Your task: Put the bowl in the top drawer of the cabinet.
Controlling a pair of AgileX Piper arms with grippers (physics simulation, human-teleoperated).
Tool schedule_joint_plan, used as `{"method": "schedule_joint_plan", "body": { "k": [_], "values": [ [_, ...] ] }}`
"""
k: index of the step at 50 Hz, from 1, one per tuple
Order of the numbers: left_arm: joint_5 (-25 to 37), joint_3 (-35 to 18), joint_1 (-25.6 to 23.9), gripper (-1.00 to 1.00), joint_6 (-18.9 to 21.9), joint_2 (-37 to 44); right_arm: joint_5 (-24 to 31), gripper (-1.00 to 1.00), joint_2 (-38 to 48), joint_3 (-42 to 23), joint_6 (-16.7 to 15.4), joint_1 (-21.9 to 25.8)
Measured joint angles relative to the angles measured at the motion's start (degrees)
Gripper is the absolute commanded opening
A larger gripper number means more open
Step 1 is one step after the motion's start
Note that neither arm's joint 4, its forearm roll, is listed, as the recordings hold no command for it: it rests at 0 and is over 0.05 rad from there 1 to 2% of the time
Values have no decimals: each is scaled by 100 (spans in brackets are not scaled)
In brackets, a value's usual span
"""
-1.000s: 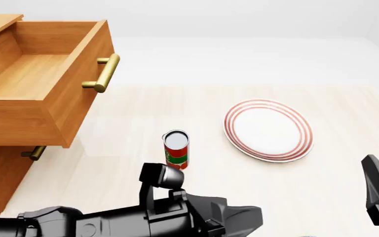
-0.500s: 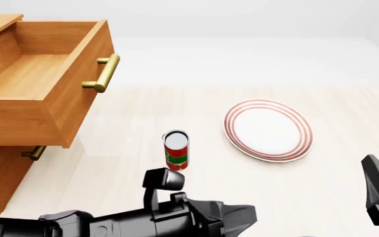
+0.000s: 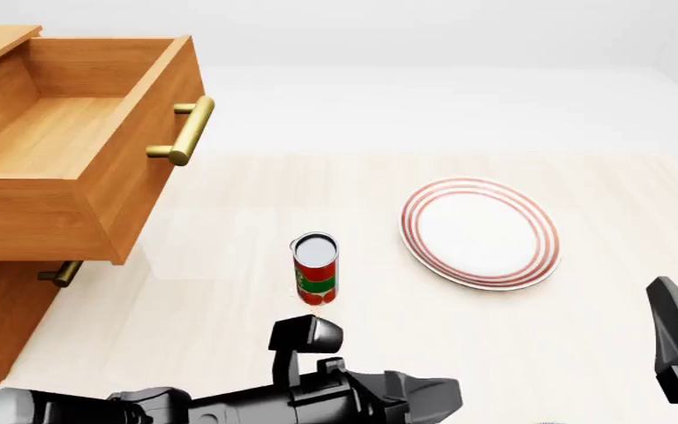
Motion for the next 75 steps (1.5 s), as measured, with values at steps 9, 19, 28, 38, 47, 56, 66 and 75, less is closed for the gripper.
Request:
{"method": "schedule_joint_plan", "body": {
  "k": [9, 19, 28, 38, 47, 56, 66, 75],
  "values": [
    [-121, -12, -39, 100, -72, 204, 0, 100, 0, 0, 0, 0],
    [-220, -58, -109, 100, -134, 420, 2, 100, -2, 0, 0, 0],
    [-278, -114, -193, 100, -168, 595, 1, 100, -1, 0, 0, 0],
    [-356, -179, -302, 100, -222, 811, 2, 100, -2, 0, 0, 0],
    [-428, -243, -403, 100, -273, 1001, 4, 100, -3, 0, 0, 0],
    [-499, -311, -478, 100, -316, 1178, 2, 100, -2, 0, 0, 0],
    [-597, -382, -538, 100, -366, 1365, 5, 100, -5, 0, 0, 0],
    [-667, -452, -571, 100, -409, 1526, 3, 100, -3, 0, 0, 0]
  ]
}}
